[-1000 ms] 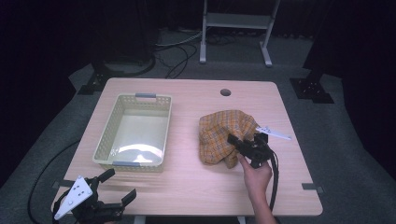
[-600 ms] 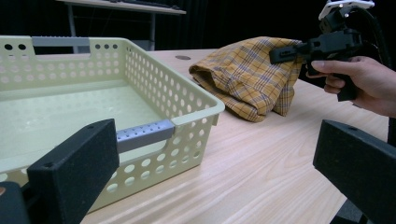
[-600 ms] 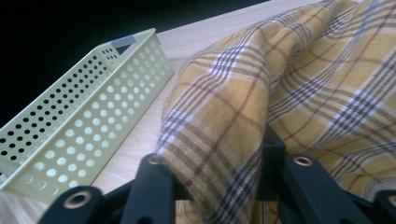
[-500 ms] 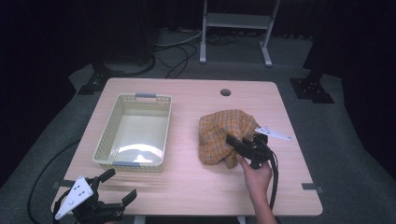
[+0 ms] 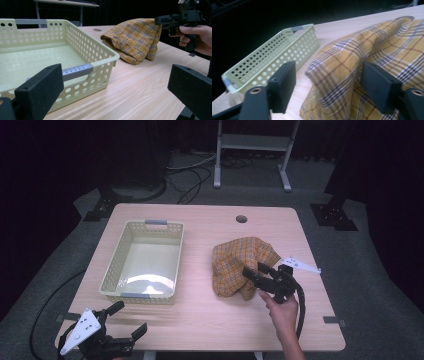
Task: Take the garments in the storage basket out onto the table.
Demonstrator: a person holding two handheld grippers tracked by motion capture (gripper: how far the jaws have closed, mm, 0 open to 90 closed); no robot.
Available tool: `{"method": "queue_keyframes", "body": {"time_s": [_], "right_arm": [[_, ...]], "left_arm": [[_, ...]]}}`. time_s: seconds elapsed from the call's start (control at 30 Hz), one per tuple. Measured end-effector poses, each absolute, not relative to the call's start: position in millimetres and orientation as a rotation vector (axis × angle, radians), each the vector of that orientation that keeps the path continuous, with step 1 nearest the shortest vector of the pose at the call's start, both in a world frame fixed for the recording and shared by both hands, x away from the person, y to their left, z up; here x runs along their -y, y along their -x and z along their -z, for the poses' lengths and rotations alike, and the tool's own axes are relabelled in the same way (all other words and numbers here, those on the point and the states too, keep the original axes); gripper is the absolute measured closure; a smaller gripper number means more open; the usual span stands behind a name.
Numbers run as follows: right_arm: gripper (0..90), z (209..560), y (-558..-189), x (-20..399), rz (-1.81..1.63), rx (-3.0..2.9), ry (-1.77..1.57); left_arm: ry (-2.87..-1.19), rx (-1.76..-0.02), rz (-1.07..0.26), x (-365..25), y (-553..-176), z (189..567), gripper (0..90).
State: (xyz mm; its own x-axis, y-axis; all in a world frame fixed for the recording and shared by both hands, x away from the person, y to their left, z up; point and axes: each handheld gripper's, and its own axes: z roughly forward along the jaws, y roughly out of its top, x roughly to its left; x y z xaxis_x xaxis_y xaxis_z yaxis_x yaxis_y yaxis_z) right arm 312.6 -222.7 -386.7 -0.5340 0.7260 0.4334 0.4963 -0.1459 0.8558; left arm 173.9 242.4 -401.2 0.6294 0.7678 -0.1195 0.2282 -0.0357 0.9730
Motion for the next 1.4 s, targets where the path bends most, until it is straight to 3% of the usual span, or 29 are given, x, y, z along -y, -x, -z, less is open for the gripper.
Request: {"method": "queue_keyframes", "body": {"time_s": [0.3,1.4], "right_arm": [[13.1,385,-308,231,-1.783,-1.937,-1.346],[12.4,396,-277,295,-1.748,-1.842,-1.432]], "left_arm": [[-1.59,-0.848,-0.532,-242,-174,401,0.2],[-1.6,-0.848,-0.534,-241,-174,402,0.2]]}}
